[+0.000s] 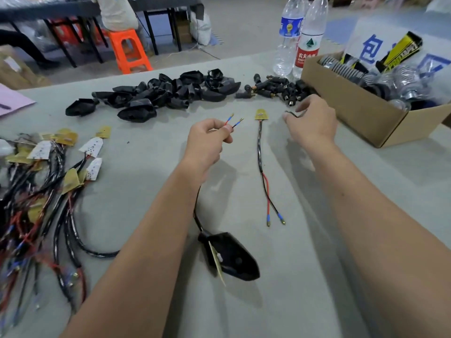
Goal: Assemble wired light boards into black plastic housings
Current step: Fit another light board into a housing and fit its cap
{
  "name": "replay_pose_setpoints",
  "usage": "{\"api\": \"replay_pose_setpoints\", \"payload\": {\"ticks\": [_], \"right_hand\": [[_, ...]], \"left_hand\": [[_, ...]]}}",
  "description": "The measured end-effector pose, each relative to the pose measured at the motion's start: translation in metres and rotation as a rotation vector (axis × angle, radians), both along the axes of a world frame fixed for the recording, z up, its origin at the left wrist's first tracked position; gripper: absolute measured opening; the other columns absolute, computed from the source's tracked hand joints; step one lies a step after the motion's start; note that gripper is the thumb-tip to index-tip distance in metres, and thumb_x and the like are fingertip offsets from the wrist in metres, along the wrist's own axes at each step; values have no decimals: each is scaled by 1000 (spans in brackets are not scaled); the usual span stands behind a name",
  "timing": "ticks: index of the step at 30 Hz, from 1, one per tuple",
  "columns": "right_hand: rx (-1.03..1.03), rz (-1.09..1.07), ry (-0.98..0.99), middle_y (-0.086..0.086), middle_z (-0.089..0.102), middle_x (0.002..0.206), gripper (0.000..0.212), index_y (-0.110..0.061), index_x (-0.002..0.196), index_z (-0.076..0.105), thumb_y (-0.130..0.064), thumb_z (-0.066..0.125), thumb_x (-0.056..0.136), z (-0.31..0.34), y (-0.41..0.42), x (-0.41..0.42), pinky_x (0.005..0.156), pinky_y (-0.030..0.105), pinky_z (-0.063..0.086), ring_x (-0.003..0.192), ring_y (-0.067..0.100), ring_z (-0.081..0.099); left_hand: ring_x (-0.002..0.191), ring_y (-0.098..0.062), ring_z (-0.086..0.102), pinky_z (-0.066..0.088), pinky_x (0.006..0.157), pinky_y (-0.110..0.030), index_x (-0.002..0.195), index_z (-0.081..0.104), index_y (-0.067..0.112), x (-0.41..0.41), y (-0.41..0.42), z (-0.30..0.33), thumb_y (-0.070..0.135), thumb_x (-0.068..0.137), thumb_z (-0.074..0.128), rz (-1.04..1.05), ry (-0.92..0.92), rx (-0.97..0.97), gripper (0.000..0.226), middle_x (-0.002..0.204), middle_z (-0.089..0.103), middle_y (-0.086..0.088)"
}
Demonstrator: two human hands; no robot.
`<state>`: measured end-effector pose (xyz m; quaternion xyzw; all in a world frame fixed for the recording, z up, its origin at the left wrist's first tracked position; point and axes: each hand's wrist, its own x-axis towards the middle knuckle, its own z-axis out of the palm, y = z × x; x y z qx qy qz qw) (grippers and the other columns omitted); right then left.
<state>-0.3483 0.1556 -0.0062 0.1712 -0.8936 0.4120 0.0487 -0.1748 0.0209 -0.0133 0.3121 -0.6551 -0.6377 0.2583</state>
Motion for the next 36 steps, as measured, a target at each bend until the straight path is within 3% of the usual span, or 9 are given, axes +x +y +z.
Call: {"api": "replay_pose_setpoints", "payload": {"ticks": [2,4,7,10,19,27,36], "right_hand": [[-283,157,-184,0,75,89,23,-23,115,65,-36,65,96,5,-14,34,69,25,46,75,0,66],[-538,301,-380,0,72,75,20,-22,121,64,-27,54,104,5,-31,71,57,24,42,55,5,57],[-833,437,-646,8,65,74,22,-15,124,61,-14,44,109,-3,-49,119,44,24,41,53,14,54],[-946,491,-792,8,71,79,19,-12,120,60,-12,45,110,-15,-57,150,49,24,49,60,19,66],[-983,532,-806,10,76,89,22,-11,124,56,-11,38,111,-25,-59,168,58,27,55,73,23,73],[-973,573,-755,14,75,111,27,-15,129,54,-8,36,111,-21,-57,172,61,29,54,83,24,71],[-894,624,-736,13,73,120,30,-14,122,57,-5,31,111,-23,-57,173,64,31,57,94,25,73]], "left_hand": [[41,-7,28,23,40,-19,80,66,17,22,-1,-4,17,99,63,46,5,-6,18,59,60,11],[42,-7,30,25,41,-20,80,67,18,43,0,-6,20,98,64,92,12,-21,18,59,61,13],[43,-7,34,27,45,-24,80,67,20,67,1,-7,23,97,65,145,42,-53,17,60,60,12],[44,-3,40,29,52,-29,77,68,20,92,-1,-10,22,94,69,189,54,-116,17,59,59,11],[44,0,42,32,45,-11,82,69,10,112,-5,-18,9,93,69,189,113,-149,11,54,54,13],[47,-4,41,32,47,-16,83,69,3,112,-4,-20,10,91,71,233,85,-154,11,53,53,12],[45,-3,38,29,46,-15,78,68,10,112,-2,-17,8,92,69,273,118,-106,13,53,50,13]]}}
